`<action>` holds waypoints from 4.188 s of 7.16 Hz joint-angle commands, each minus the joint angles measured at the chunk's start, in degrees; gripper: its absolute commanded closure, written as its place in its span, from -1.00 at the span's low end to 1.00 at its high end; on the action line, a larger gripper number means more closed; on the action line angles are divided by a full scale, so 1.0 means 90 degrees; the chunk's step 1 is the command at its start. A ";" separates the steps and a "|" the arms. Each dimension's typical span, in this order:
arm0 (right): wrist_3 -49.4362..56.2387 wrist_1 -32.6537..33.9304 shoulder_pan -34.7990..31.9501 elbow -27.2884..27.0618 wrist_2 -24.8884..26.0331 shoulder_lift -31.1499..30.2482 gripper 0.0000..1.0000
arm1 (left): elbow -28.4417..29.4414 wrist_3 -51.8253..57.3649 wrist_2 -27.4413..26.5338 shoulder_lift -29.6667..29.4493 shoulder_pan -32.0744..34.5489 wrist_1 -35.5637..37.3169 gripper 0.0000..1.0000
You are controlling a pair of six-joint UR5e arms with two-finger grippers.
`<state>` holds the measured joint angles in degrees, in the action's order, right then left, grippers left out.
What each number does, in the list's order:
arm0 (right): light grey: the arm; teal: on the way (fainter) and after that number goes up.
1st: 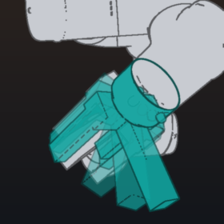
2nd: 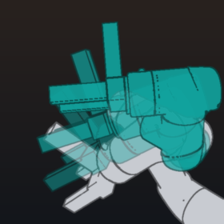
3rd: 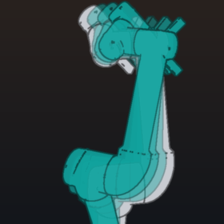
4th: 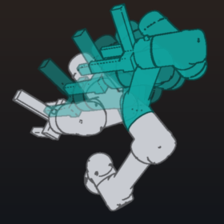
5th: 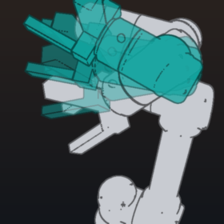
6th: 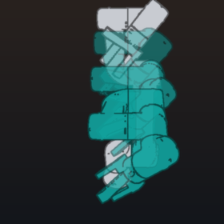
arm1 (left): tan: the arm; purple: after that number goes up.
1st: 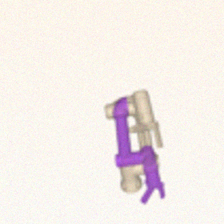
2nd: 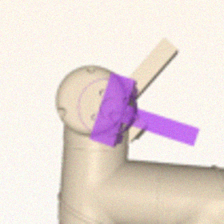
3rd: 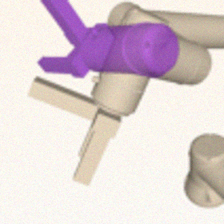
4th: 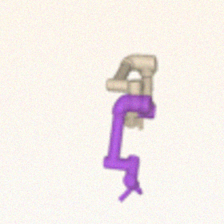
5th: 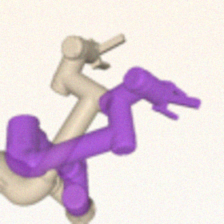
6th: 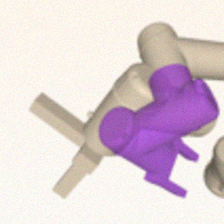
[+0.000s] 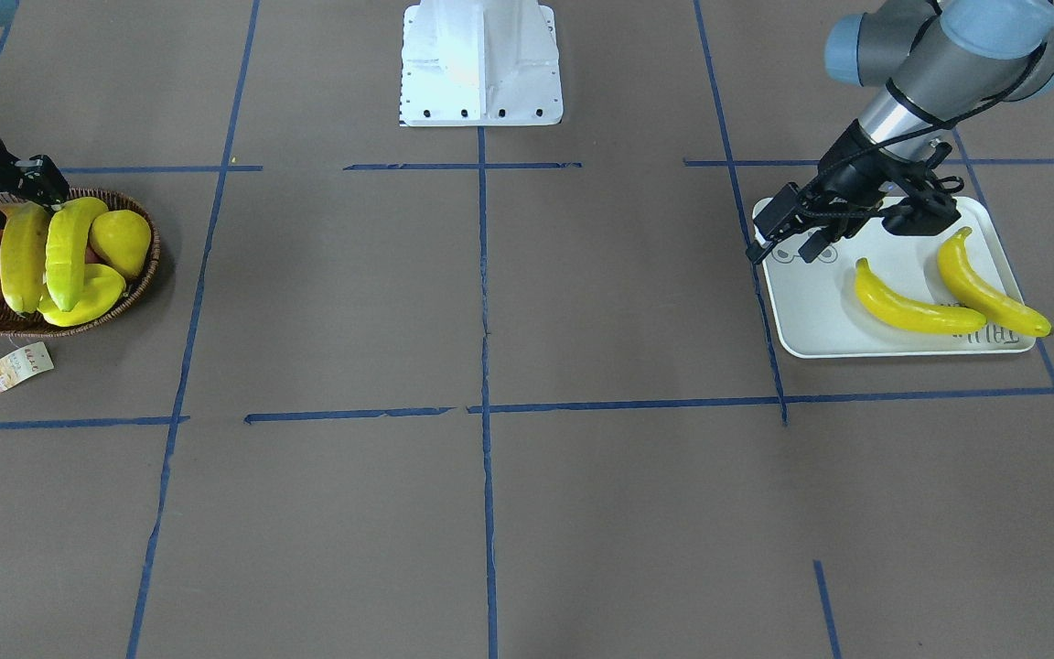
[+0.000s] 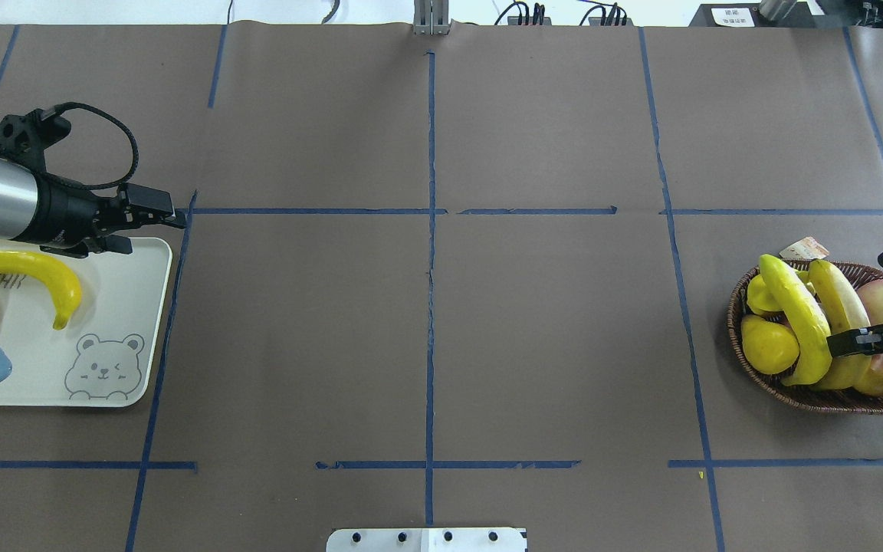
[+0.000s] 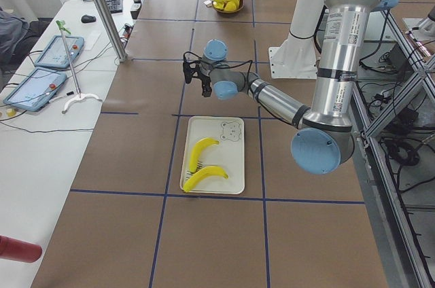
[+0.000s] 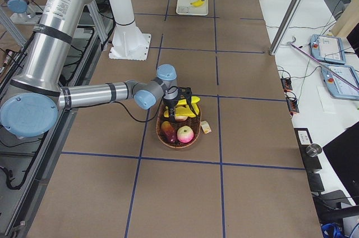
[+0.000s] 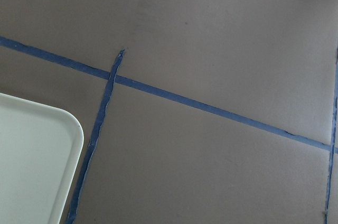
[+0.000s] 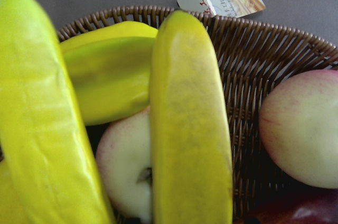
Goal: Transfer all bananas from basket to plate
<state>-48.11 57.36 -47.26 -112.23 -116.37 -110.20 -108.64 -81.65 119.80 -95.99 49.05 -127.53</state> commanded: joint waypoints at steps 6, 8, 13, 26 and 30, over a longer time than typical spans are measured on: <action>0.0053 0.0013 -0.0488 -0.0526 -0.0214 -0.0322 0.92 | 0.0040 0.0000 0.0000 -0.0028 -0.0001 0.0000 -1.00; 0.0102 0.0014 -0.1326 -0.0830 -0.0622 -0.0441 0.95 | 0.0040 0.0000 0.0019 -0.0038 -0.0049 0.0000 -1.00; -0.0063 0.0052 -0.1986 -0.0550 -0.1923 0.1224 1.00 | 0.0069 0.0001 0.0029 -0.0523 -0.0186 -0.0068 -0.99; -0.2965 0.0004 0.1725 0.0449 0.0400 0.5204 0.99 | 0.0391 -0.1816 -0.0418 -0.2889 -0.1073 -0.0049 -1.00; -0.3003 -0.0006 0.1921 0.0449 0.0625 0.5360 0.98 | 0.0675 -0.1816 -0.1240 -0.3241 -0.1622 -0.0049 -0.99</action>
<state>-75.03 57.37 -30.31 -108.20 -111.01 -62.06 -102.98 -97.99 109.41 -124.73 34.99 -127.95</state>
